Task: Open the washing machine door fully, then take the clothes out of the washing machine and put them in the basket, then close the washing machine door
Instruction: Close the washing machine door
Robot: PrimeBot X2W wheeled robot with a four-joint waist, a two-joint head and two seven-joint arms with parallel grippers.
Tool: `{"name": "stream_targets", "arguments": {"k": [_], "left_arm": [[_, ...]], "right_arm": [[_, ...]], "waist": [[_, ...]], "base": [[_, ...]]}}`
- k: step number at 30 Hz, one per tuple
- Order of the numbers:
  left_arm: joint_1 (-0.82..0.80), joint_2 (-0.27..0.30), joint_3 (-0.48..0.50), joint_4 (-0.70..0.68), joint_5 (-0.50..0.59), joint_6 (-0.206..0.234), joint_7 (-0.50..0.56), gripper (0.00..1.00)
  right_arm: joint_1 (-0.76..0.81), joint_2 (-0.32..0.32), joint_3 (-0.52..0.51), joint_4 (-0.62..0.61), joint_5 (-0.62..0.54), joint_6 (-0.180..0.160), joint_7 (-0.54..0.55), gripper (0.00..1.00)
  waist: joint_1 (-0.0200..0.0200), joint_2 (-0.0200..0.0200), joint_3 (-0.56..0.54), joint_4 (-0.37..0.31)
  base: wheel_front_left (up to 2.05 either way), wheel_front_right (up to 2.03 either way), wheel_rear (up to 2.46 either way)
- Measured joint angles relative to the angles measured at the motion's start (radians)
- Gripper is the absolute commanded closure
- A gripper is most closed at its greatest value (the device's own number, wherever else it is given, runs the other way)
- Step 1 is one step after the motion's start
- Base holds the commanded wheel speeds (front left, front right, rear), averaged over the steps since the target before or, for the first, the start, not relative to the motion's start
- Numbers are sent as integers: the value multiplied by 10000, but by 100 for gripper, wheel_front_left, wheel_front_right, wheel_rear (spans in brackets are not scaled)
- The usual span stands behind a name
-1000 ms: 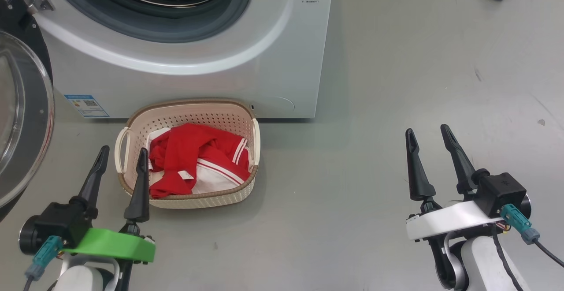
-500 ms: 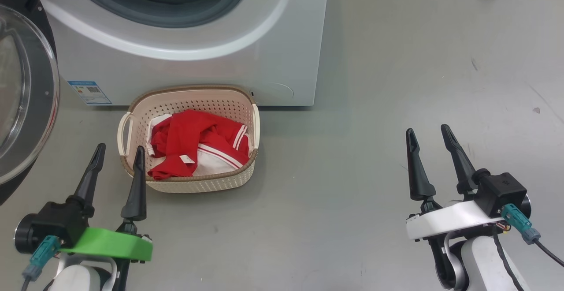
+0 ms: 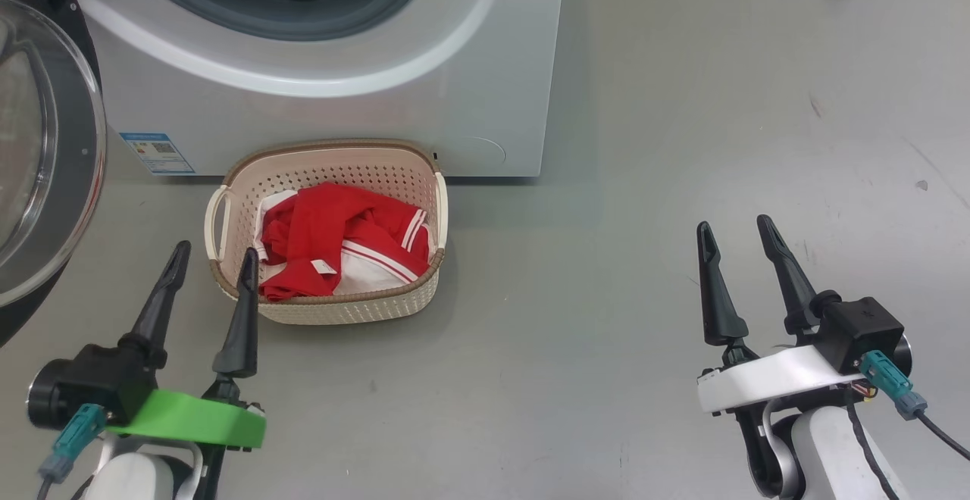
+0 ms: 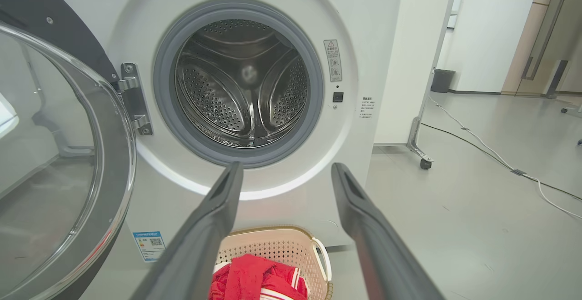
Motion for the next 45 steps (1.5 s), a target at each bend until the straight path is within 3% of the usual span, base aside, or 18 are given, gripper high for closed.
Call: {"name": "stream_targets", "arguments": {"k": [45], "left_arm": [[35,-127,-58,176,280,0,0,0]], "right_arm": [[3,0,59,198,-6,17,0,0]], "waist": [[0,0,-259,0]], "base": [[1,-1,0]]}}
